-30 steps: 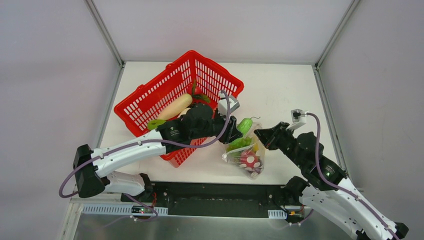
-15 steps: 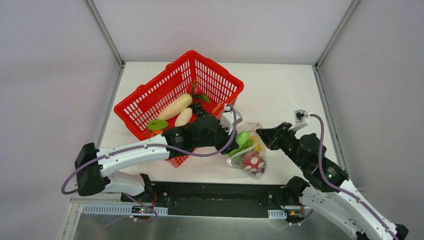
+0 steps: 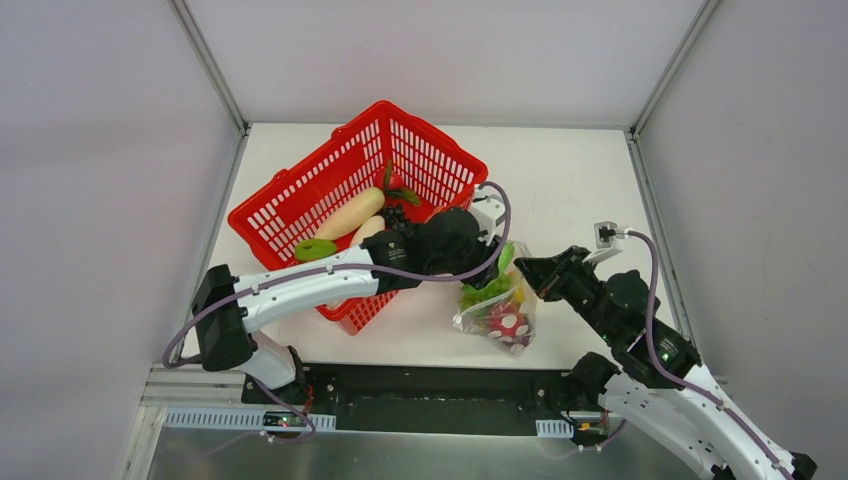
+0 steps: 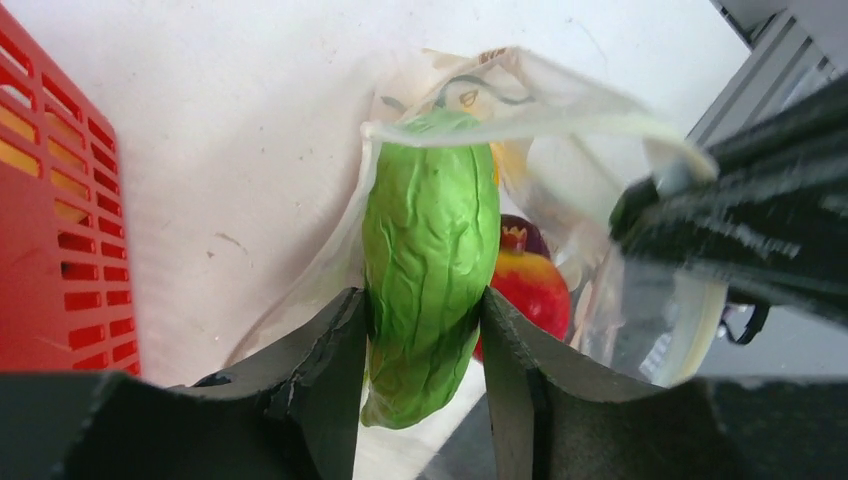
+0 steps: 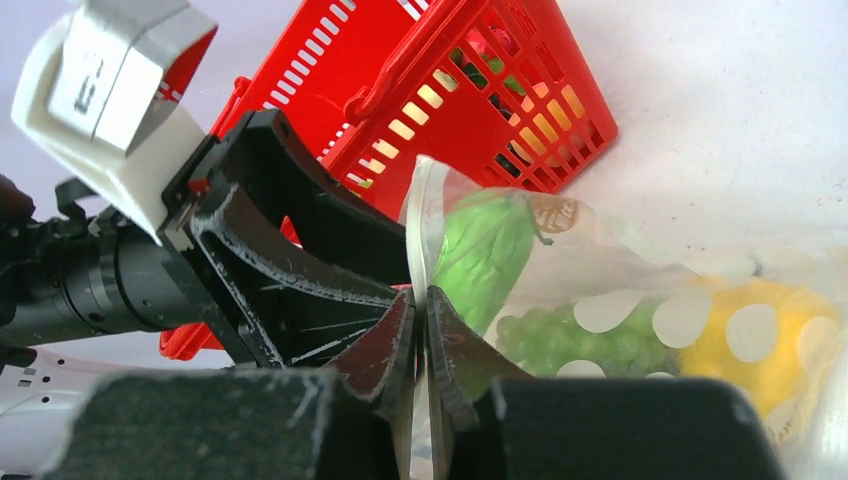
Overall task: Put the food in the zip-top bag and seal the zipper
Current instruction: Place the fake vegetable in the zipper food storage bag.
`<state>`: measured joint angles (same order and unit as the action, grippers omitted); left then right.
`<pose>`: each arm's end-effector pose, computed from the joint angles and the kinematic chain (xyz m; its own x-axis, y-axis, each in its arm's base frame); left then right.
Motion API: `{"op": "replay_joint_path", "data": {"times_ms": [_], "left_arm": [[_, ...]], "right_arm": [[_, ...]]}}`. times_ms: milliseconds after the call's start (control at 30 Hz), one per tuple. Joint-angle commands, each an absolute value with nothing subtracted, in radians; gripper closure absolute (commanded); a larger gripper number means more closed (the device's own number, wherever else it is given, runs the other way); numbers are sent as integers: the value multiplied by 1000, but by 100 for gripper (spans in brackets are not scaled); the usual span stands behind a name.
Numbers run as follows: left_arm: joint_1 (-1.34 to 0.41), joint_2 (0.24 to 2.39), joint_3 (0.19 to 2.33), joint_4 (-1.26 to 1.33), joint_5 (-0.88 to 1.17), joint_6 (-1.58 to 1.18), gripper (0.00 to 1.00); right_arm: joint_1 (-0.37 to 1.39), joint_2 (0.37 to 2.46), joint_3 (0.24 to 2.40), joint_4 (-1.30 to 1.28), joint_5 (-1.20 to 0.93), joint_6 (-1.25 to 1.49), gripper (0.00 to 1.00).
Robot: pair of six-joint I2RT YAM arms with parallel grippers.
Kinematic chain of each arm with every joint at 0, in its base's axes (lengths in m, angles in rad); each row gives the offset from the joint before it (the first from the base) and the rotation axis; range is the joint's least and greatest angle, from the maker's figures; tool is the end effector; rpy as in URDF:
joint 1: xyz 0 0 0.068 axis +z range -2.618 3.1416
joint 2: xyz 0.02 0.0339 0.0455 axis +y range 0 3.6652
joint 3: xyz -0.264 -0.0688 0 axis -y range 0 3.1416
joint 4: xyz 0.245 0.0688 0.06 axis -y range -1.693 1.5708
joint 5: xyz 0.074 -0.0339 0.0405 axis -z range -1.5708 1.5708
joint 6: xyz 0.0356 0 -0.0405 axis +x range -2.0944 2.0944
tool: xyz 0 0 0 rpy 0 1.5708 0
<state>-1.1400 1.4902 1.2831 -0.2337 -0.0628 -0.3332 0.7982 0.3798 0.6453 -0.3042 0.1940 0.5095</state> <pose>0.1481 -0.3170 0.3383 -0.4572 0.2132 -0.8634 0.7763 0.5694 -0.2705 0.0777 0.0699 0.3293 -0.3007 0.3771 -0.8760 -0.4829 0.7319 0.4809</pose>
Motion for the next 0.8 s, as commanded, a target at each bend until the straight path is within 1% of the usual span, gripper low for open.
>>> {"op": "replay_joint_path", "data": {"times_ms": [0, 133, 333, 433, 533, 767], "left_arm": [[-1149, 1563, 1419, -314, -68, -422, 57], [-1149, 1614, 1464, -276, 45, -470, 55], [-1149, 1658, 1517, -338, 51, -487, 51], [-1149, 1645, 1487, -292, 69, -496, 49], [-1149, 1630, 1459, -249, 87, -499, 44], [-1149, 1562, 1433, -297, 81, -461, 43]], "right_arm": [[801, 363, 691, -259, 176, 525, 91], [800, 370, 684, -252, 174, 525, 91], [800, 363, 684, -254, 185, 522, 91], [801, 352, 679, -256, 204, 521, 91], [800, 350, 679, -260, 216, 519, 91], [800, 358, 674, -278, 284, 508, 91]]}}
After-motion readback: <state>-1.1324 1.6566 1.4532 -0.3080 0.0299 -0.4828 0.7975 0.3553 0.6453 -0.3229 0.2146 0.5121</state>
